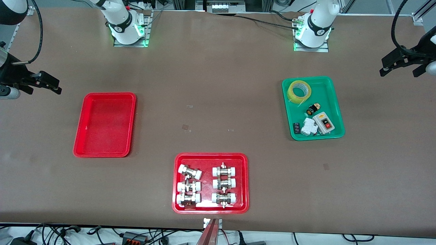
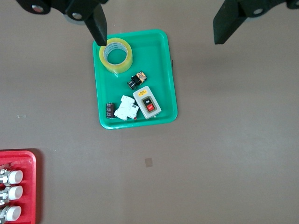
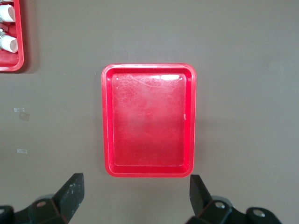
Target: Left arm passes tape to right arm into tray
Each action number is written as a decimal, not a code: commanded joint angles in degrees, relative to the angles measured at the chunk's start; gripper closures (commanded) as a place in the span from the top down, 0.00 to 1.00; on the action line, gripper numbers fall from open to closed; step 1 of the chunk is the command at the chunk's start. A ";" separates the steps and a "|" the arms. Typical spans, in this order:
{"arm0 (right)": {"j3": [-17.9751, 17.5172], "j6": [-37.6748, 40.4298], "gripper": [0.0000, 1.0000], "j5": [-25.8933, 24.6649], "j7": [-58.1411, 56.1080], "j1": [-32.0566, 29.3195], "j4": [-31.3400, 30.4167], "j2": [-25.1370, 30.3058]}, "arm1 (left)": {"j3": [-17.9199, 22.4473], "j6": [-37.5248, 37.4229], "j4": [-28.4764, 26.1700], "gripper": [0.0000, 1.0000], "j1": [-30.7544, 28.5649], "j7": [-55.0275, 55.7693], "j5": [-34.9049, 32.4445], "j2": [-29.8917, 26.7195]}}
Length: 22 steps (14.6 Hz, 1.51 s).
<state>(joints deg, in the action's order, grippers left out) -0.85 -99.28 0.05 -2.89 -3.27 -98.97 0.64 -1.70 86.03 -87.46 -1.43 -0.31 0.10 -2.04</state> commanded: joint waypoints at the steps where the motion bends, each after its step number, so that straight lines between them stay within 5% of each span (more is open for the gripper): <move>1: -0.21 0.75 1.00 0.30 -0.71 -0.25 -0.25 0.85 | -0.14 -0.78 2.12 1.00 -0.42 -0.48 -0.01 1.69; 14: -0.12 0.75 1.00 0.30 -0.80 -0.33 0.09 0.85 | -0.58 -0.86 1.77 1.00 -0.77 -0.48 0.16 1.78; 22: -0.38 1.54 1.00 0.30 -0.80 -0.25 0.97 -0.03 | -1.99 1.14 -16.40 1.00 0.02 0.48 2.35 4.33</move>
<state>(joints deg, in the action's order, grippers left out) -0.93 -98.97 0.05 -2.90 -3.19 -98.85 0.64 -3.40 84.47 -98.59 -1.21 -0.27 0.67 2.76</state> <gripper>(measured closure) 0.000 0.000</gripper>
